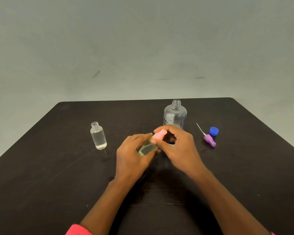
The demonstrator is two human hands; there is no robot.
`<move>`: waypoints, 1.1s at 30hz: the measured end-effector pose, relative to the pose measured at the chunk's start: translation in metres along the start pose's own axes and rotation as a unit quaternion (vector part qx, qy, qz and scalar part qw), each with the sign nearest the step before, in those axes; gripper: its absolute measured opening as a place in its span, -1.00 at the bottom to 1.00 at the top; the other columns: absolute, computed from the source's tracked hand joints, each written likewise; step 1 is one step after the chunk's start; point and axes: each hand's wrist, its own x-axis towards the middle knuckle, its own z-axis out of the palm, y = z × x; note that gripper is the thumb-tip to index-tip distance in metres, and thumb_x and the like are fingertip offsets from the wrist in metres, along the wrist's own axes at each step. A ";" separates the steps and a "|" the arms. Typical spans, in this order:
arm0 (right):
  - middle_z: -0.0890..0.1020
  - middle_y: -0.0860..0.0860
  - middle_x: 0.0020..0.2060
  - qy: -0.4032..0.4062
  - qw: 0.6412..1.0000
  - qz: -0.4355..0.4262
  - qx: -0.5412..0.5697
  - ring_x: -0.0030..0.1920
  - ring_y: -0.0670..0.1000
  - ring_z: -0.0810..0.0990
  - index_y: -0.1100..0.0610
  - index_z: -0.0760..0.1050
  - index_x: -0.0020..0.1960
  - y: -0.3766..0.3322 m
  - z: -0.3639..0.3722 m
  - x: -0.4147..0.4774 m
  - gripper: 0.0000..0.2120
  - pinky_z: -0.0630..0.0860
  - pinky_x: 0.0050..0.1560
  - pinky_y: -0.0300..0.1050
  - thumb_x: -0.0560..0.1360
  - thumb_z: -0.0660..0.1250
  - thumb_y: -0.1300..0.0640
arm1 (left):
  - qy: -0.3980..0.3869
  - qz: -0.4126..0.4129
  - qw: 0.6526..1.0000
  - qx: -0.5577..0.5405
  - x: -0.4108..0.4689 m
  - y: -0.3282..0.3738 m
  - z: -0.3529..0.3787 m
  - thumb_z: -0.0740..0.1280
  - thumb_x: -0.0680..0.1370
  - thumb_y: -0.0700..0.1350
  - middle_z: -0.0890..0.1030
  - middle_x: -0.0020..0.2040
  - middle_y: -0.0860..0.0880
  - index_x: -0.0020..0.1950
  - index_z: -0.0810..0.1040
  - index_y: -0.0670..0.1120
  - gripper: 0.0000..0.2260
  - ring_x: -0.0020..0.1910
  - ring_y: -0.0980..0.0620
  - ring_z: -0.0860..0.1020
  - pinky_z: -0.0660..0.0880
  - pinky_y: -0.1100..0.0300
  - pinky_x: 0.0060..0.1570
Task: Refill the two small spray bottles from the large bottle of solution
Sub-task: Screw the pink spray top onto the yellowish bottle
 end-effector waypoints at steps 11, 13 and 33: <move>0.65 -0.15 -0.02 -0.038 0.998 -0.022 0.054 0.08 -0.07 0.62 -0.09 0.53 0.17 -0.004 -0.003 0.000 -0.58 0.55 0.14 0.06 0.43 0.44 0.30 | 0.009 -0.009 1.000 -0.012 0.001 0.003 -0.001 0.43 0.32 0.15 0.65 -0.03 0.14 0.11 0.64 0.01 -0.59 -0.08 0.19 0.57 0.55 0.17 -0.07; 0.66 -0.15 -0.03 -0.046 0.997 -0.023 0.060 0.08 -0.05 0.62 -0.08 0.52 0.18 -0.003 -0.004 0.000 -0.54 0.55 0.15 0.05 0.41 0.43 0.34 | 0.012 -0.005 1.000 -0.008 0.002 0.004 0.000 0.47 0.32 0.12 0.65 -0.04 0.16 0.10 0.64 0.04 -0.62 -0.08 0.19 0.56 0.55 0.14 -0.09; 0.66 -0.17 -0.07 -0.035 0.999 -0.030 0.011 0.00 -0.17 0.62 -0.03 0.58 0.03 -0.001 -0.001 0.000 -0.69 0.52 0.03 -0.31 0.40 0.45 0.32 | 0.004 -0.004 1.000 0.014 0.001 0.000 -0.002 0.50 0.31 0.01 0.63 0.00 0.17 0.12 0.63 0.01 -0.61 -0.04 0.20 0.55 0.51 0.27 -0.02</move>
